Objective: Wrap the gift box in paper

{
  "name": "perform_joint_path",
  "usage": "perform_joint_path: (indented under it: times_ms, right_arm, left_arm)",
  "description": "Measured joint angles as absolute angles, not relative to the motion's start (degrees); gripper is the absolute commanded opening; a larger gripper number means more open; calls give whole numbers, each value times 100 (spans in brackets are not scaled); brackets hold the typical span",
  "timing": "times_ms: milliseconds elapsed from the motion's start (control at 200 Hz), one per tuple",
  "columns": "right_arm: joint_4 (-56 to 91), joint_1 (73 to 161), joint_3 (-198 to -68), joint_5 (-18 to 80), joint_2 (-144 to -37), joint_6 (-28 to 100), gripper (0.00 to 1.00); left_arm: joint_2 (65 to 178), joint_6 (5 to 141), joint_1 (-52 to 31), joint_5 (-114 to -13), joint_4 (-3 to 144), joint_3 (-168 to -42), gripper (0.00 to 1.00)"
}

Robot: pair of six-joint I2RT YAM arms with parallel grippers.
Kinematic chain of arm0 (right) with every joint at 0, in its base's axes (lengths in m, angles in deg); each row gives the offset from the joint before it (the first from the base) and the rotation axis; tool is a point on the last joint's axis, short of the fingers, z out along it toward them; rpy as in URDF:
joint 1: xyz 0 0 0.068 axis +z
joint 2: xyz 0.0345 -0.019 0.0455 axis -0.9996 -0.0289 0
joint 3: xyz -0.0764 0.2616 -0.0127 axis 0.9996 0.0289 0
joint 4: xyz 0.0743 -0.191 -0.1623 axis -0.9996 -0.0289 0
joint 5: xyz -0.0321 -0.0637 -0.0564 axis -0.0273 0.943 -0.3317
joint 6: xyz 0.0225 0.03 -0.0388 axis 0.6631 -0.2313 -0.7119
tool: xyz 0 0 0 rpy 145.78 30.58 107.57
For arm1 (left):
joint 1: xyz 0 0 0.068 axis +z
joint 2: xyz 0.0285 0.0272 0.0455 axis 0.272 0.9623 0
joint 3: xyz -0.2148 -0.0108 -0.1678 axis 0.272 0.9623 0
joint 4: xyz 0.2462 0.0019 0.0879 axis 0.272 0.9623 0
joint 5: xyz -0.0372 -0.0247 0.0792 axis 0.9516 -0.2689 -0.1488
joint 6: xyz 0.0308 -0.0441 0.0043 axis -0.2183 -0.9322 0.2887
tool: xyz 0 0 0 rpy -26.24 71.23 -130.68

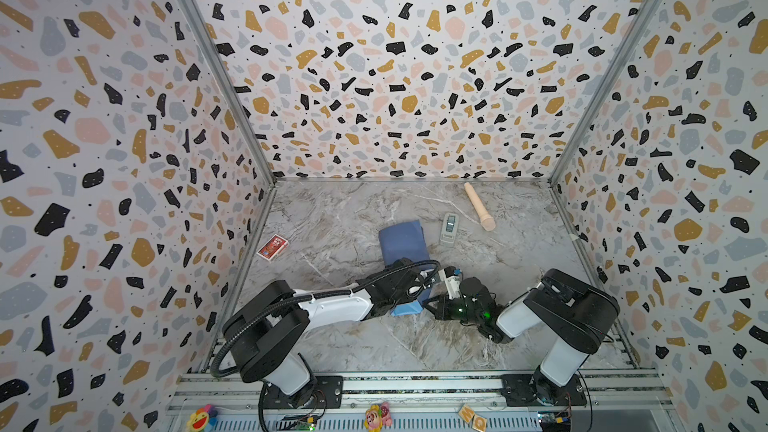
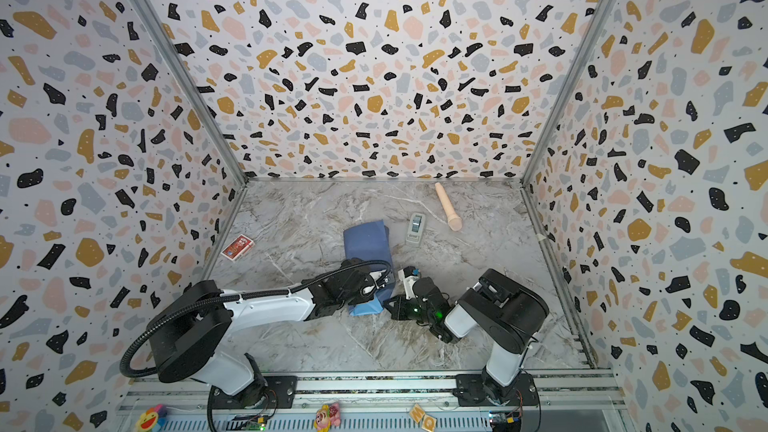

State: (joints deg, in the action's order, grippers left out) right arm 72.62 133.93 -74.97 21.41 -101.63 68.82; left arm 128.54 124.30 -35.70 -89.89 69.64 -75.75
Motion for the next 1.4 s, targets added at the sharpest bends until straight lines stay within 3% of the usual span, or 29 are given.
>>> perform_joint_path:
  times_ms: [531, 851, 1011, 1166, 1317, 1402]
  right_arm:
    - [7262, 13452, -7451, 2015, -10102, 7065, 1]
    - [6016, 12532, -7296, 1619, -8382, 6560, 10]
    - [5212, 11775, -7475, 1449, -7929, 6064, 23]
    - [4676, 11469, -8116, 1311, -8012, 5736, 50]
    - [4713, 11471, -8815, 1213, -8447, 5756, 64]
    - [4718, 11471, -9097, 1210, -8777, 5793, 66]
  left_arm:
    - [12861, 12387, -3572, -8985, 6997, -7603, 70]
    - [12835, 11958, -3577, -8462, 7130, -7854, 76]
    - [12378, 11508, -3577, -8071, 7128, -7872, 77]
    - [11335, 10586, -3457, -8034, 6671, -7516, 80]
    - [10660, 8894, -2595, -8056, 6282, -7087, 81]
    - [10802, 7825, -1968, -7990, 6315, -7081, 79]
